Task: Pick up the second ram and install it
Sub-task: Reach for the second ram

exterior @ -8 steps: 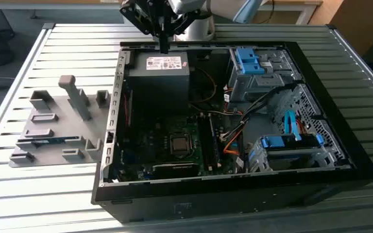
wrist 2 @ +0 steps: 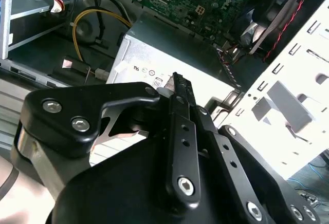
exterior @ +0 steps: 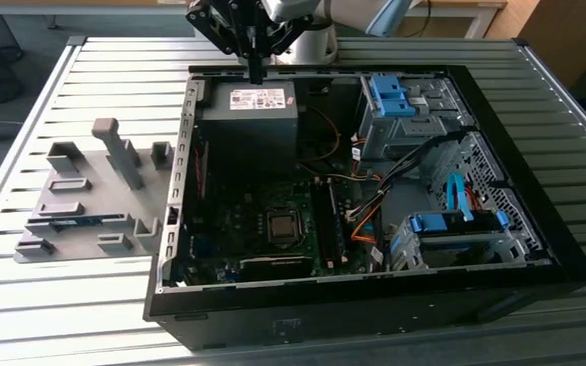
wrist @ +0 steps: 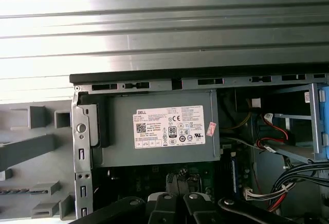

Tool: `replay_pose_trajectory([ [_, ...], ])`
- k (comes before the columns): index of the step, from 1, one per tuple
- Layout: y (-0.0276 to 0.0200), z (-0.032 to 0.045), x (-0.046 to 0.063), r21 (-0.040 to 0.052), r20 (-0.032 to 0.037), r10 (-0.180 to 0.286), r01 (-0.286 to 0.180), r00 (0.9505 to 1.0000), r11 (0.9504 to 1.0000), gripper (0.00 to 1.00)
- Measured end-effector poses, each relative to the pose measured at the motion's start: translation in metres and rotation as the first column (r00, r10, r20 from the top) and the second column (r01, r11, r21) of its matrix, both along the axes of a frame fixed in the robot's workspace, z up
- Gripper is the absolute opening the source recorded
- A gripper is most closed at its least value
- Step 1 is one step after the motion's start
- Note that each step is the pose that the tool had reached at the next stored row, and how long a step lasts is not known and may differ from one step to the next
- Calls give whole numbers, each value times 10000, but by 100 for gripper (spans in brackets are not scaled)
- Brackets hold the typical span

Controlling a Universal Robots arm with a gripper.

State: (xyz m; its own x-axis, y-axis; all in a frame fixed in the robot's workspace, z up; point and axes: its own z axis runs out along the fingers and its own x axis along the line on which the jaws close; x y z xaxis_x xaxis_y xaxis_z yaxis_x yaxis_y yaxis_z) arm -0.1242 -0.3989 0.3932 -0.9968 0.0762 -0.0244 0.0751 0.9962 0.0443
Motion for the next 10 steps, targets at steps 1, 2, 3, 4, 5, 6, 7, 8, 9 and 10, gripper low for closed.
replay_pose_trajectory([
  [1,0,0,-2,0,0,0,0,10000,10000,11],
  [2,0,0,-4,0,0,0,0,10000,10000,11],
  [3,0,-1,-6,0,0,0,0,10000,10000,11],
  [4,0,-2,-9,1,0,-1,1,10000,10000,11],
  [5,0,-2,-12,0,0,-1,1,10000,10000,11],
  [6,0,-3,-16,1,1,-1,1,10000,10000,11],
  [7,0,-3,-19,0,0,0,0,10000,10000,11],
  [8,0,-3,-24,0,0,-1,1,10000,10000,11],
  [9,0,-4,-27,0,0,0,0,10000,10000,11],
  [10,0,-4,-30,0,-1,0,0,10000,10000,11],
])
